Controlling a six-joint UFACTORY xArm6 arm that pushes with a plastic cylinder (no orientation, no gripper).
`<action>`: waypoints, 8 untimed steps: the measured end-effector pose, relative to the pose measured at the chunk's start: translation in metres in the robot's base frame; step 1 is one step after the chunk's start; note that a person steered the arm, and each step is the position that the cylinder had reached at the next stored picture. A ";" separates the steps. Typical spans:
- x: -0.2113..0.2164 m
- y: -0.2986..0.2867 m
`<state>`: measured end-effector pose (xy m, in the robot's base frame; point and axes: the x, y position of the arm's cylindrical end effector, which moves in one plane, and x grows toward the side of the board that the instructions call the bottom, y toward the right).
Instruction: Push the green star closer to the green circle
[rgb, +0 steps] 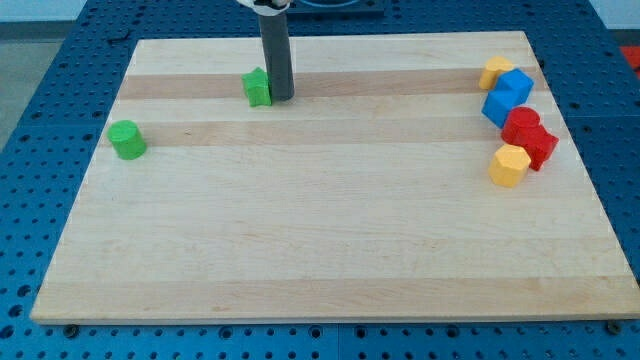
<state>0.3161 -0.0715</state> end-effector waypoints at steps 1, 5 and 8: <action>0.000 -0.002; -0.019 -0.045; 0.039 -0.179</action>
